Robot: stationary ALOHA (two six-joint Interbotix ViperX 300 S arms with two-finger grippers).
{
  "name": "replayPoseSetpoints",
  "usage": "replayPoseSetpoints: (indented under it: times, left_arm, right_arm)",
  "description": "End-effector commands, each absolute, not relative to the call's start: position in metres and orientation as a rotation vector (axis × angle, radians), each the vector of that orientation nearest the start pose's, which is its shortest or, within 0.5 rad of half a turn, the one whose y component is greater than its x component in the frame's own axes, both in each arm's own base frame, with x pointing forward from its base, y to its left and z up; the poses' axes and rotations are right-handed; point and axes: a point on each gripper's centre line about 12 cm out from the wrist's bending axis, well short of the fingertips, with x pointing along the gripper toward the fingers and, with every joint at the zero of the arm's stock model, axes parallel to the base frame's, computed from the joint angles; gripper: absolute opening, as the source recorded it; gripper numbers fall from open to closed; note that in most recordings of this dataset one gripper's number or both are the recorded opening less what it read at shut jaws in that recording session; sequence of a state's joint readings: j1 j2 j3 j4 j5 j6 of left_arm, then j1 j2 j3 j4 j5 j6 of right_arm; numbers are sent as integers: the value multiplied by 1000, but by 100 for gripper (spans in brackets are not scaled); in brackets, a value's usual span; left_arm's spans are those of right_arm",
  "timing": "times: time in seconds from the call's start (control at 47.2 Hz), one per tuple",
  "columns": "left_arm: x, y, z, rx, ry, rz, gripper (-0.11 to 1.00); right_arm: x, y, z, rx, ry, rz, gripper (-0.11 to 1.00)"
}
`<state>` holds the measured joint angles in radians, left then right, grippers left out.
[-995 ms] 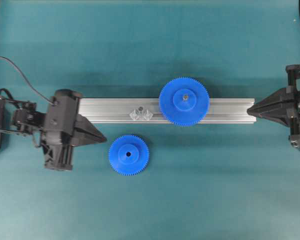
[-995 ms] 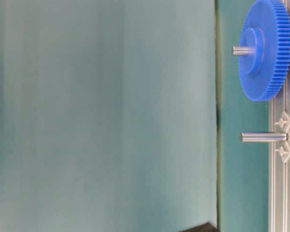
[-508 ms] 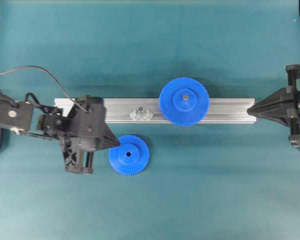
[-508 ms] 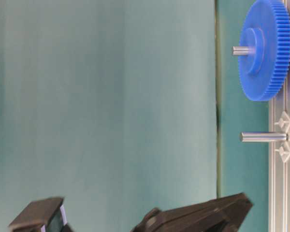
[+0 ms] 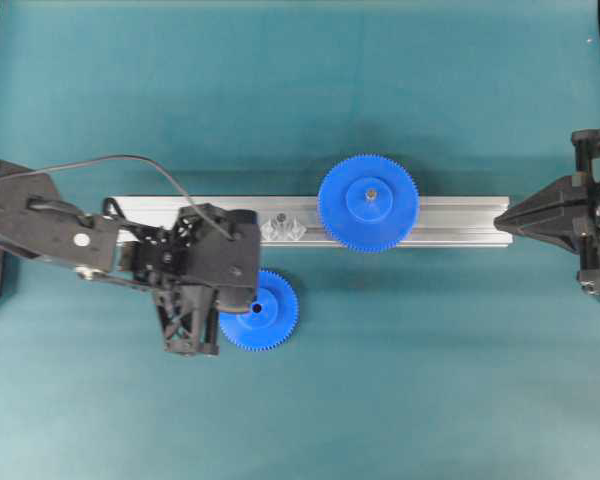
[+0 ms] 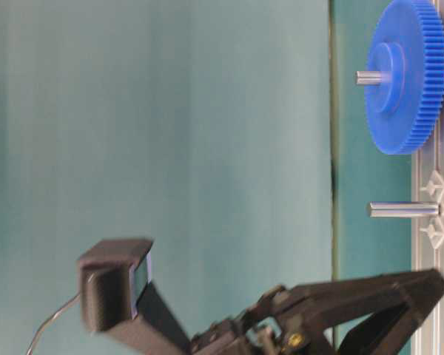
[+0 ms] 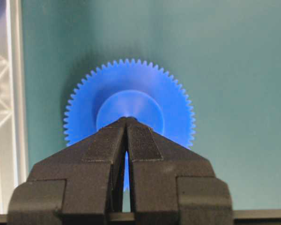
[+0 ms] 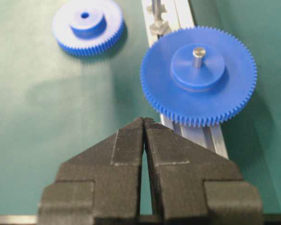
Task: Find the location of the shaft and insert the small gear.
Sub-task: 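Lower the left gripper onto the small blue gear's hub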
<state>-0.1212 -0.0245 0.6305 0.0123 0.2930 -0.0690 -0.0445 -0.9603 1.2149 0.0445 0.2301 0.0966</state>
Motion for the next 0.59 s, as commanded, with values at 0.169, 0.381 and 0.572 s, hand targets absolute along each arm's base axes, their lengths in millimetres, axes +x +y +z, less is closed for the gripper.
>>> replayPoseSetpoints:
  times: [0.169, 0.381, 0.572]
  left_arm:
    - [384, -48, 171, 8, 920, -87, 0]
    - [391, -49, 168, 18, 990, -84, 0]
    - [396, -49, 164, 26, 1059, -82, 0]
  right_arm:
    - [185, -8, 219, 159, 479, -73, 4]
    - [185, -8, 217, 160, 485, -73, 4]
    - [185, -8, 216, 159, 485, -73, 4]
